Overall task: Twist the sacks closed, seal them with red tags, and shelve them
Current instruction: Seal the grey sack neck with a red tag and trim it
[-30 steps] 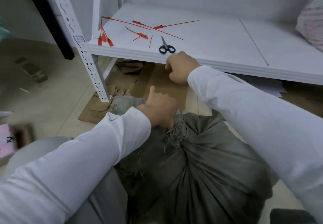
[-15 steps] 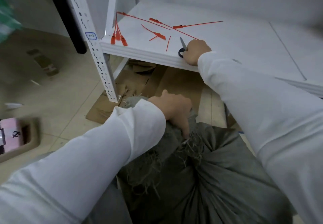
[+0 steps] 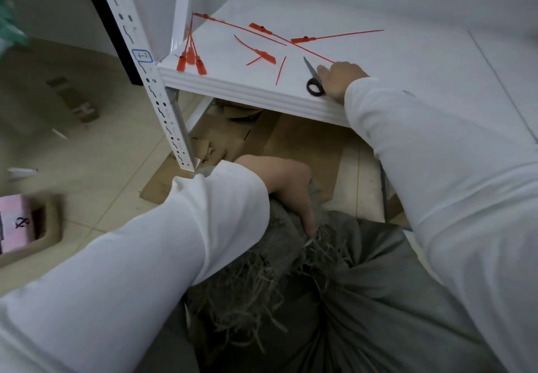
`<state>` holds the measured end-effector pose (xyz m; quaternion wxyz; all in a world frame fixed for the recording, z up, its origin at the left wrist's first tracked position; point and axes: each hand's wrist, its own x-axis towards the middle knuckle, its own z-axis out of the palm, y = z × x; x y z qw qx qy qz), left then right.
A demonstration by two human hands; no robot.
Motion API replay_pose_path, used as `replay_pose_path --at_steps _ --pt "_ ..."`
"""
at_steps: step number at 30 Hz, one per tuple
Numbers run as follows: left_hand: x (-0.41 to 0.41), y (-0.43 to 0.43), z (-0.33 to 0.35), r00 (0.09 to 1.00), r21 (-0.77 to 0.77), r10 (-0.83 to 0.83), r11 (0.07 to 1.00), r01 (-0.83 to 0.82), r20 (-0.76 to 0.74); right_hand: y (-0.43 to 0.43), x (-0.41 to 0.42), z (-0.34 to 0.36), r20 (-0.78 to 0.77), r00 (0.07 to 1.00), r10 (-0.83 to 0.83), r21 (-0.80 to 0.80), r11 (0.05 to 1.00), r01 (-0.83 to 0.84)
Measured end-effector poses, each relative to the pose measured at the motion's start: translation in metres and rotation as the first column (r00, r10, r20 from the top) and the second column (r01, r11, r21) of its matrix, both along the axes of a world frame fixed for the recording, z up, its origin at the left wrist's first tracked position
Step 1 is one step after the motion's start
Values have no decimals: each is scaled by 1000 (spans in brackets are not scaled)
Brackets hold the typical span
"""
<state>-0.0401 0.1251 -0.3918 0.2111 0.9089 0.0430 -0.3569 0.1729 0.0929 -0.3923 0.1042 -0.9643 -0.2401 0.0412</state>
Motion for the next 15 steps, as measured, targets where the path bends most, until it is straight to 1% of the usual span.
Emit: replay_pose_path --at_steps 2,4,6,8,11,13,15 --pt "1 -1 -2 1000 10 0 1000 0 -9 -4 3 -1 73 997 3 -27 1000 -1" --pt "3 -2 -3 1000 14 0 1000 1 -20 -8 6 1 126 990 -61 -12 998 63" --pt "4 -4 -4 1000 25 -1 1000 2 -20 -12 8 4 171 982 -74 -31 996 80" --pt "4 -6 -4 1000 31 -6 999 7 -13 -14 8 5 143 989 -45 -47 998 52" --pt "3 -7 -3 1000 34 -5 999 5 -6 -11 10 4 5 1000 11 -66 998 -10" --pt "3 -6 -3 1000 27 3 1000 -2 -15 -9 10 3 12 1000 -2 -59 998 3" --pt "4 -6 -3 1000 21 4 1000 -3 -29 -13 9 4 91 995 -31 -44 998 35"
